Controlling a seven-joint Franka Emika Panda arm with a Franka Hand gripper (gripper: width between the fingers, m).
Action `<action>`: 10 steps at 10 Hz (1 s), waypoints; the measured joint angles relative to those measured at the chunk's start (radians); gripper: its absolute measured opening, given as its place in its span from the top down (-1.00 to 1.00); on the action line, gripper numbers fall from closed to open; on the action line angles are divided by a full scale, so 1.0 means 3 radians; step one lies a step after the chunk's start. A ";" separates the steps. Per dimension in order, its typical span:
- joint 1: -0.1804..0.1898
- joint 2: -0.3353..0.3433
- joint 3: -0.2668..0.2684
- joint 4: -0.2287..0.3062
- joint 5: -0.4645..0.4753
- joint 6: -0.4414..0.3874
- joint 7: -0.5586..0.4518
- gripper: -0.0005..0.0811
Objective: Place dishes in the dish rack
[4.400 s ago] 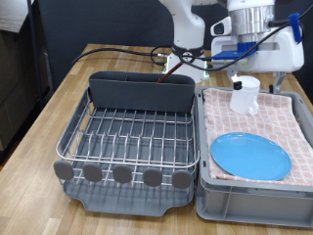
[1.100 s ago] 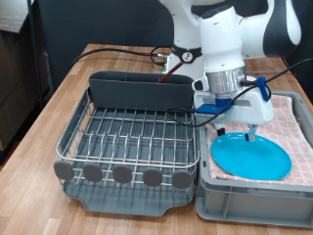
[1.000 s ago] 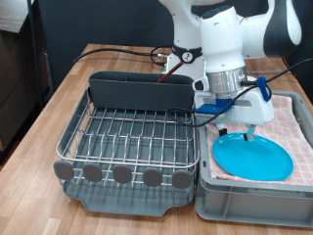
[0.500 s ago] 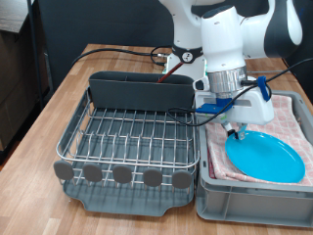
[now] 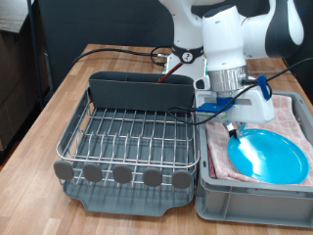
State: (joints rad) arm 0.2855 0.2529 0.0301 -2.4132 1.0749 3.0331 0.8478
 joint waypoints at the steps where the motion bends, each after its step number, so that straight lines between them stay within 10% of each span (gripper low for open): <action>1: 0.0017 -0.0016 -0.0024 -0.0017 -0.0057 0.0024 0.0047 0.90; 6: 0.0459 -0.0289 -0.0714 -0.0225 -0.1521 -0.0135 0.1268 0.93; 10: 0.0524 -0.0538 -0.1019 -0.0281 -0.2539 -0.0481 0.1995 0.94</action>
State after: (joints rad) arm 0.4428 0.0916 -0.2755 -2.4974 0.3132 2.8887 1.4462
